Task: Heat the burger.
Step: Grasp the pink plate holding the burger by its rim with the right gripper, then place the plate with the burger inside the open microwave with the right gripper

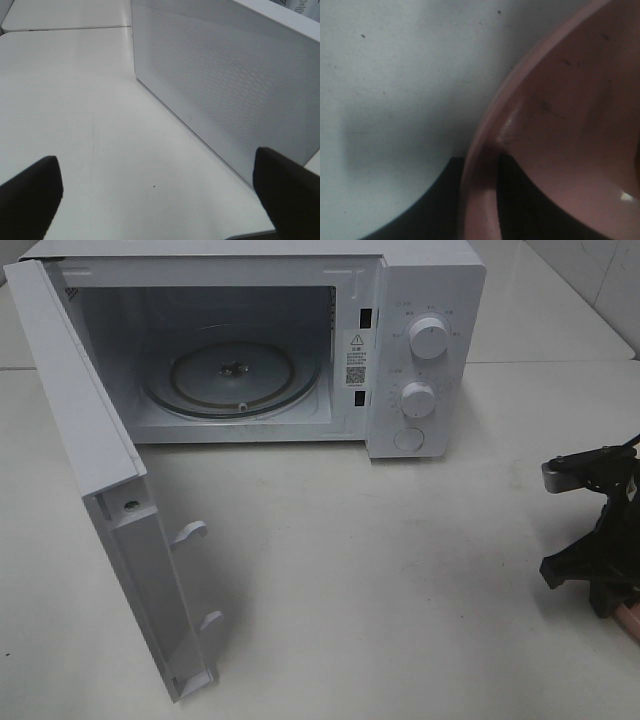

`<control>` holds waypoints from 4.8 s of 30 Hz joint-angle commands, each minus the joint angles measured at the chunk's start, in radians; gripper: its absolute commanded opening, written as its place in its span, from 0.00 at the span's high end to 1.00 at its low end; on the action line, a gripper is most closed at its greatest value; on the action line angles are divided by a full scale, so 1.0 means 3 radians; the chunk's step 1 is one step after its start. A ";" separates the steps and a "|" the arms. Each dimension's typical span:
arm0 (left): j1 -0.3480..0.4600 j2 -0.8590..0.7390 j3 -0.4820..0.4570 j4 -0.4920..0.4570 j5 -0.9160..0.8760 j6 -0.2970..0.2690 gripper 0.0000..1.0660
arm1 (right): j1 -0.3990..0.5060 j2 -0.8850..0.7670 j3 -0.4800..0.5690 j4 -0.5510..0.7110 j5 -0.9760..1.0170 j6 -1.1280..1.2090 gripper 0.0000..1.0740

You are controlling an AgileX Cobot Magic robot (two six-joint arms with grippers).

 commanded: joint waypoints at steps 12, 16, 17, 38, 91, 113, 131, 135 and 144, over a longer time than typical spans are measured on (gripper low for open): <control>-0.0017 -0.0077 0.0010 -0.0020 -0.0030 0.0003 0.08 | 0.0463 -0.0090 0.0027 -0.0540 0.0290 0.0810 1.00; -0.0017 -0.0077 0.0010 -0.0020 -0.0030 0.0003 0.08 | 0.0573 -0.0217 0.0027 -0.0827 0.0450 0.1103 1.00; -0.0017 -0.0077 0.0010 -0.0020 -0.0030 0.0003 0.08 | 0.0600 -0.0233 0.0027 -0.0880 0.0493 0.1147 1.00; -0.0017 -0.0077 0.0010 -0.0020 -0.0030 0.0003 0.08 | 0.1360 -0.0300 0.0033 -0.1553 0.1083 0.1783 1.00; -0.0017 -0.0077 0.0010 -0.0020 -0.0030 0.0003 0.08 | 0.3573 -0.1013 0.0033 -0.1527 0.2017 0.1157 1.00; -0.0017 -0.0077 0.0010 -0.0020 -0.0030 0.0003 0.08 | 0.3573 -0.1600 0.0033 -0.1740 0.1587 -0.0067 1.00; -0.0017 -0.0077 0.0010 -0.0020 -0.0030 0.0003 0.08 | 0.3573 -0.1617 0.0033 -0.1737 0.0940 -0.1180 1.00; -0.0017 -0.0077 0.0010 -0.0020 -0.0030 0.0003 0.08 | 0.3573 -0.1617 0.0033 -0.1803 0.0927 -0.1320 0.99; -0.0017 -0.0077 0.0010 -0.0020 -0.0030 0.0003 0.08 | 0.3517 -0.1613 0.0033 -0.1710 0.0823 -0.1553 1.00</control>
